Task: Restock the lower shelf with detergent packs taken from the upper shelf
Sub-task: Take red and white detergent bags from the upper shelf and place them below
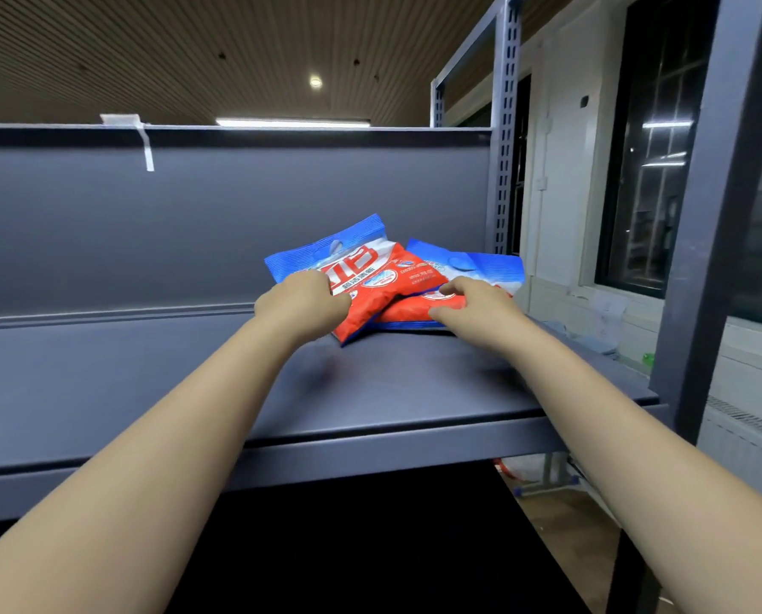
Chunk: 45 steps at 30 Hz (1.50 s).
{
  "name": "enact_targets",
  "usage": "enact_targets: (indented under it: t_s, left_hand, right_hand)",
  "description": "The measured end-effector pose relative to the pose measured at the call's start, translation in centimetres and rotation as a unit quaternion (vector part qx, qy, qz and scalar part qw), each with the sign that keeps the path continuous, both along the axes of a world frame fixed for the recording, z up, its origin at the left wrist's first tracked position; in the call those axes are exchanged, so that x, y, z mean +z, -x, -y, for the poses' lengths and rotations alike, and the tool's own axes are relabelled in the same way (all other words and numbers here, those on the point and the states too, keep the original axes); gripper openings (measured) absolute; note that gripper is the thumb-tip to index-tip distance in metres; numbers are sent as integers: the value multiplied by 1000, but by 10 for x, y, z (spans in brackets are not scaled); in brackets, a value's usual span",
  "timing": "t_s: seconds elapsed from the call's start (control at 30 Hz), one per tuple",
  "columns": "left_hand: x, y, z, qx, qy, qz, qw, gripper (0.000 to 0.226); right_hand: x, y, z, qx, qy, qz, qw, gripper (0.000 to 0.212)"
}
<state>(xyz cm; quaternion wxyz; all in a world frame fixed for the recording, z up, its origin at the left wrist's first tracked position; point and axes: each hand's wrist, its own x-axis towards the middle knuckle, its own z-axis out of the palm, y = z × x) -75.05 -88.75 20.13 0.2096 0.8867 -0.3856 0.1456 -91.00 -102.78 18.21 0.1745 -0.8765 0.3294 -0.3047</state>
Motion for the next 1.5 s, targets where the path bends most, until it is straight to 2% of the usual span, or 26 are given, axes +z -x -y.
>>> enact_targets:
  t_s: [0.07, 0.23, 0.4, 0.67, 0.83, 1.0, 1.3, 1.5]
  left_hand:
    - [-4, -1, -20, 2, -15, -1, 1000, 26]
    - [3, 20, -47, -15, 50, 7, 999, 29]
    - [-23, 23, -127, 22, 78, 65, 995, 34]
    - [-54, 7, -266, 70, 135, 50, 987, 32]
    - [-71, -14, -343, 118, 115, 59, 984, 32]
    - [-94, -33, -410, 151, 99, 35, 983, 33]
    - [-139, -59, -522, 237, 60, -18, 969, 38]
    - [-163, -74, -594, 308, 43, -70, 948, 31]
  right_hand:
    - [-3, -1, -16, 45, -4, 16, 999, 46]
    - [0, 20, -41, 106, 1, 85, 991, 39]
    - [-13, 12, -110, 174, 18, 140, 975, 35]
    - [-39, -22, -223, 254, 28, 161, 953, 33]
    - [-57, -47, -284, 294, 54, 131, 945, 33]
    - [-82, -74, -334, 340, 80, 55, 936, 37]
    - [-126, -122, -411, 381, 39, -10, 924, 43]
    - [-153, -159, -460, 422, 43, -70, 903, 43]
